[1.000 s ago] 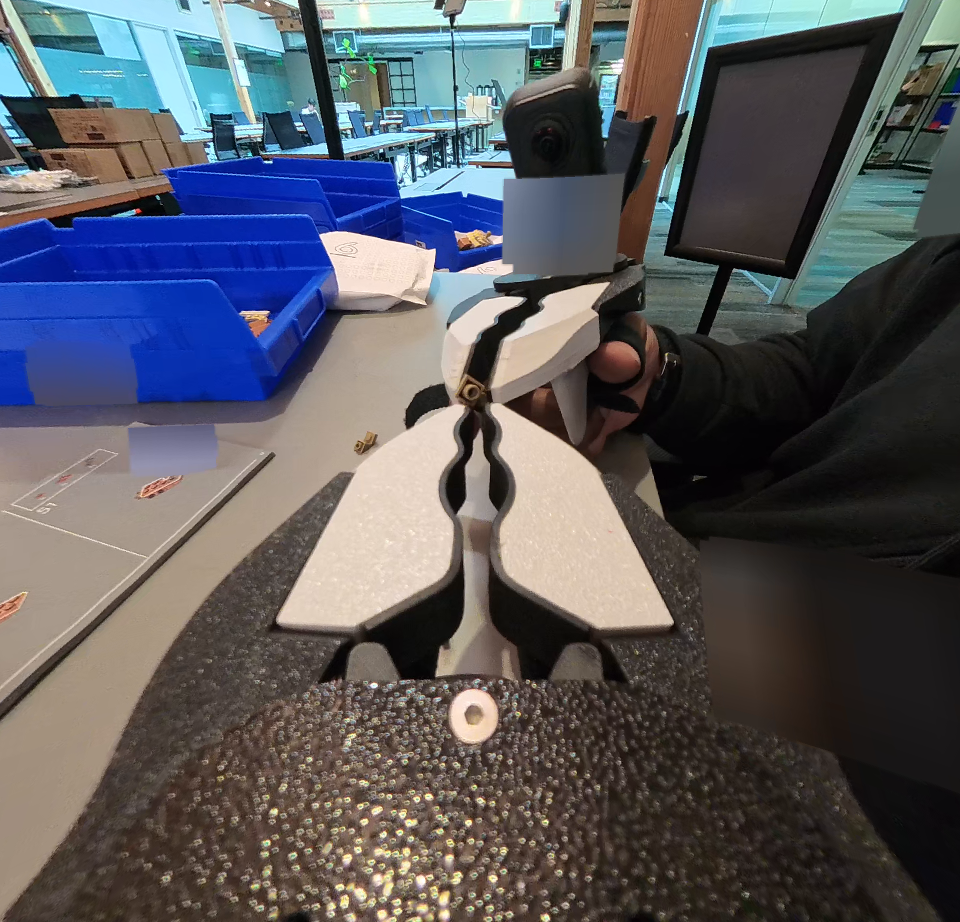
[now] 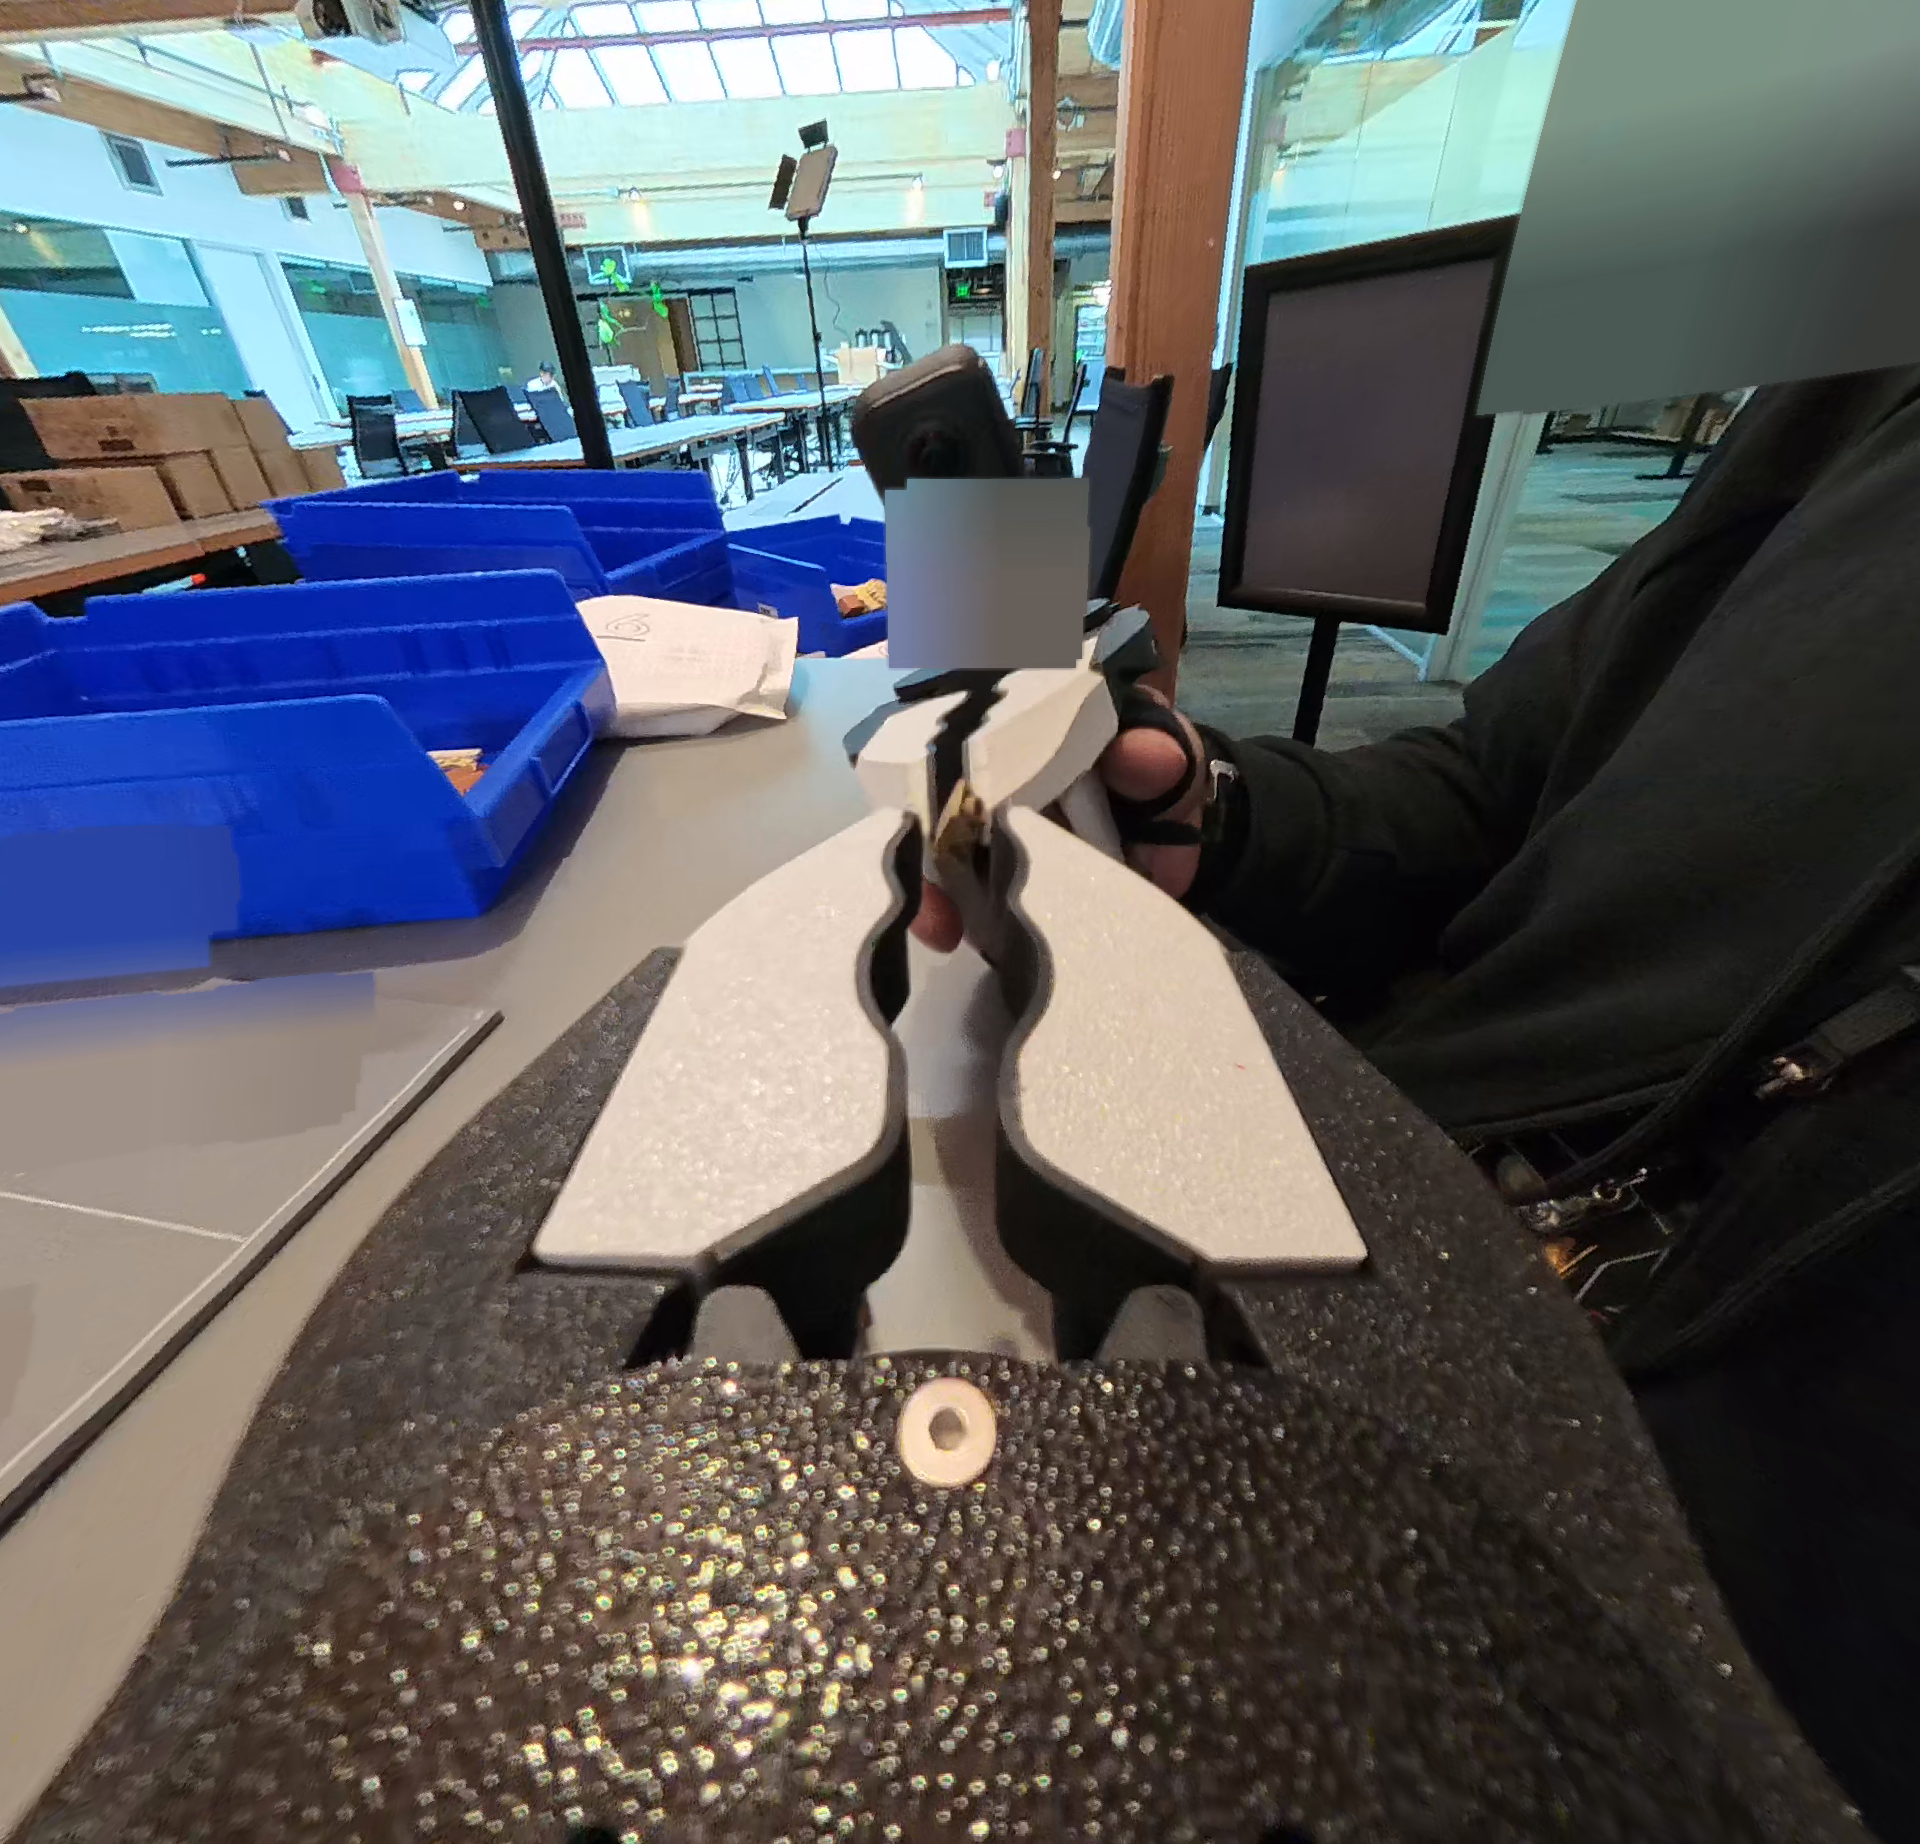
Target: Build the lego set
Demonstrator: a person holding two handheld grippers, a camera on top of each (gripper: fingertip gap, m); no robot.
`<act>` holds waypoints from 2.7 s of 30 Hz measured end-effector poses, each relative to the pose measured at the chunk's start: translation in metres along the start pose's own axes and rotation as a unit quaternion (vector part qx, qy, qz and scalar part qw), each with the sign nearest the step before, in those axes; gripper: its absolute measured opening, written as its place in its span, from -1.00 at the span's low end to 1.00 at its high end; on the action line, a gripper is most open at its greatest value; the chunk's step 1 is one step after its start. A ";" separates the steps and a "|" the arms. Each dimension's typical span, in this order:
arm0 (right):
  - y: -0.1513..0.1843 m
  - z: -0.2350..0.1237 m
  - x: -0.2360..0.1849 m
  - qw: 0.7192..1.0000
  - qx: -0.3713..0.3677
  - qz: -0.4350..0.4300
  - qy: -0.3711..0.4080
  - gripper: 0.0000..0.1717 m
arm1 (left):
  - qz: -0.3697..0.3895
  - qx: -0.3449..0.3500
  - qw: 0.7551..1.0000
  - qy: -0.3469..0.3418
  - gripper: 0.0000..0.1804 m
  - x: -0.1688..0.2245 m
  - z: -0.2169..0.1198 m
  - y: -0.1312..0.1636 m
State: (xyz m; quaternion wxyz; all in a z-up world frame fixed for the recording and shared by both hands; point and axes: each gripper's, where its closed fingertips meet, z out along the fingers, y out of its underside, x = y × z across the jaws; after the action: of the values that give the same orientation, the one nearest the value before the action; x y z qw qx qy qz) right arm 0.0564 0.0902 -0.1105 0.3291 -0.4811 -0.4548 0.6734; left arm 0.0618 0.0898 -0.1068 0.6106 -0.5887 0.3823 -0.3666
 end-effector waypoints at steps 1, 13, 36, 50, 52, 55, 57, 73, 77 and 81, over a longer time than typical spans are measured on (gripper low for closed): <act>0.002 0.001 -0.001 1.000 -0.005 -0.003 -0.001 -0.94 | 0.002 0.004 1.000 0.003 -0.88 0.002 0.000 -0.001; 0.013 0.007 0.000 0.996 -0.051 -0.071 0.024 -0.91 | -0.067 -0.013 0.997 0.038 -0.94 0.003 -0.002 0.005; 0.025 0.015 0.018 0.782 -0.167 -0.593 0.093 -0.73 | -0.272 -0.063 0.958 0.069 -0.94 -0.010 -0.002 0.030; 0.025 0.014 0.035 0.743 -0.164 -0.624 0.180 -0.73 | -0.276 -0.067 0.959 0.023 -0.94 -0.022 0.002 0.036; 0.025 0.014 0.037 0.735 -0.165 -0.630 0.189 -0.73 | -0.279 -0.066 0.958 0.020 -0.94 -0.024 0.002 0.037; 0.024 0.013 0.037 0.723 -0.164 -0.641 0.199 -0.73 | -0.286 -0.060 0.956 0.023 -0.94 -0.023 0.003 0.035; 0.022 0.013 0.036 0.722 -0.158 -0.642 0.204 -0.73 | -0.295 -0.050 0.954 0.029 -0.95 -0.023 0.003 0.033; 0.011 0.011 0.036 0.728 -0.132 -0.633 0.227 -0.77 | -0.340 0.002 0.939 0.052 -1.00 -0.022 0.006 0.022; 0.009 0.010 0.036 0.734 -0.126 -0.628 0.227 -0.77 | -0.340 0.016 0.939 0.052 -0.98 -0.023 0.005 0.018; 0.008 0.010 0.036 0.736 -0.124 -0.625 0.227 -0.80 | -0.343 0.022 0.938 0.050 -0.94 -0.025 0.003 0.017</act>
State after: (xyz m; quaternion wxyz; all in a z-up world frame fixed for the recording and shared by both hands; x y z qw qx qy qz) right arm 0.0358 0.1161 -0.1295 0.7070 -0.2631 -0.6445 0.1248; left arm 0.0537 0.1146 -0.1229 0.4406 -0.6513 0.1794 -0.5912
